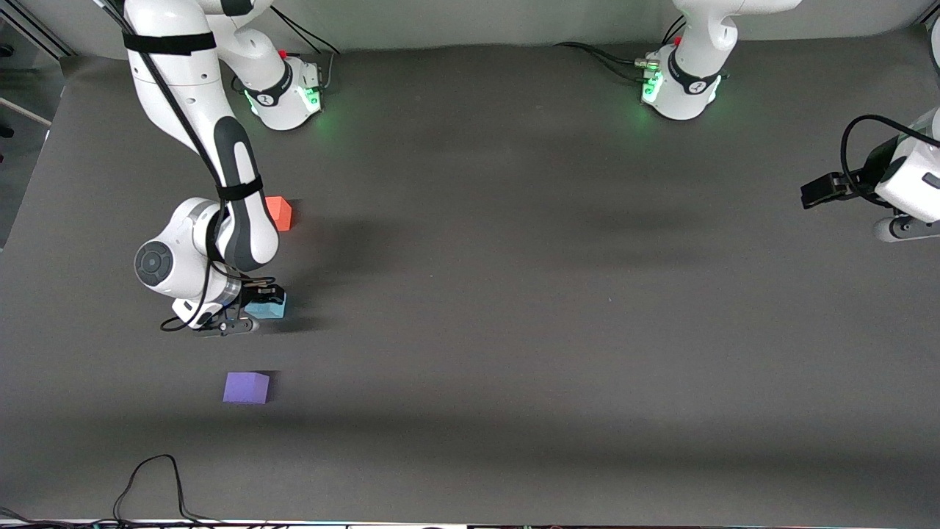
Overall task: Place blue block between orange and purple blocks
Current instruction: 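Lower the blue block between the orange and purple blocks, open gripper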
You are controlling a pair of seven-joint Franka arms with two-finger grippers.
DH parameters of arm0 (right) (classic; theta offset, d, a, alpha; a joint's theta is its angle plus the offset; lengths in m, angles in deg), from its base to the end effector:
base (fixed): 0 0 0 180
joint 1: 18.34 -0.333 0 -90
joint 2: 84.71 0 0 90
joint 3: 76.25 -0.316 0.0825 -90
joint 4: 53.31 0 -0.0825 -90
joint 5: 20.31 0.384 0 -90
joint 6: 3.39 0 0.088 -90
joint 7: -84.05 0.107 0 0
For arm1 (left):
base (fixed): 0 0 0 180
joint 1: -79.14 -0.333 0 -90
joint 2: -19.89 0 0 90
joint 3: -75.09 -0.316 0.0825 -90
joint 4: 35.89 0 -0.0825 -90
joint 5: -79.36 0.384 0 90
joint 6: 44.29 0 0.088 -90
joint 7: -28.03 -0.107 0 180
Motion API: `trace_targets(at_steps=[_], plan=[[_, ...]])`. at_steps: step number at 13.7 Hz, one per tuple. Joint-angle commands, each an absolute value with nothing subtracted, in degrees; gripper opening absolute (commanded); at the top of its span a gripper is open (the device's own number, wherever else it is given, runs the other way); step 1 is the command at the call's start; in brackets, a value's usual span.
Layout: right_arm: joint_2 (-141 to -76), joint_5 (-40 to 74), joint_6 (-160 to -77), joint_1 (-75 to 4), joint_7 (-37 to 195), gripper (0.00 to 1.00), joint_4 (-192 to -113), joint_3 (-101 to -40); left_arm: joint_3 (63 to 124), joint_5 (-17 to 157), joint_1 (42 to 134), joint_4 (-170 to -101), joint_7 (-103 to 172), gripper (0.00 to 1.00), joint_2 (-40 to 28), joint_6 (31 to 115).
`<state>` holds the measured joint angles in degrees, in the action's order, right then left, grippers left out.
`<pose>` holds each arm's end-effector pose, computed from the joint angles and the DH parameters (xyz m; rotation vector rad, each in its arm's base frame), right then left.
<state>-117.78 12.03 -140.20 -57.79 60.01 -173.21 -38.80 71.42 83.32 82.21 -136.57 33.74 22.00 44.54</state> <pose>0.5656 0.0195 0.1844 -3.1057 -0.1096 0.1472 0.5314 0.0136 0.5560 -3.0525 -0.1610 0.2557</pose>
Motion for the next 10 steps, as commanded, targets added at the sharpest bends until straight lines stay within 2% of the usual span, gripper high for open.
trace_targets(at_steps=[1, 2, 6, 8, 10], plan=[[-118.81, 10.62, -140.50, -57.81, 58.38, 0.82, -174.33, -38.37, 70.87, 82.88, 82.65, -135.12, 32.77, 1.00, 21.39, 43.17], [-118.81, 10.54, -140.50, -58.07, 58.47, 1.00, -174.33, -38.37, 70.87, 82.88, 82.74, -135.12, 32.77, 1.00, 21.39, 43.17], [-117.68, 10.54, -139.72, -58.60, 58.82, 1.00, -174.07, -37.59, 70.87, 82.88, 82.83, -135.12, 32.86, 1.00, 21.39, 42.38], [-116.18, 8.88, -134.03, -60.17, 58.82, 1.00, -171.62, -33.82, 70.87, 82.88, 82.83, -135.03, 32.86, 1.00, 21.39, 42.38], [-115.65, 4.75, -124.64, -61.93, 59.26, 1.00, -165.23, -29.51, 70.87, 82.88, 82.74, -135.12, 32.77, 1.00, 21.39, 42.38]])
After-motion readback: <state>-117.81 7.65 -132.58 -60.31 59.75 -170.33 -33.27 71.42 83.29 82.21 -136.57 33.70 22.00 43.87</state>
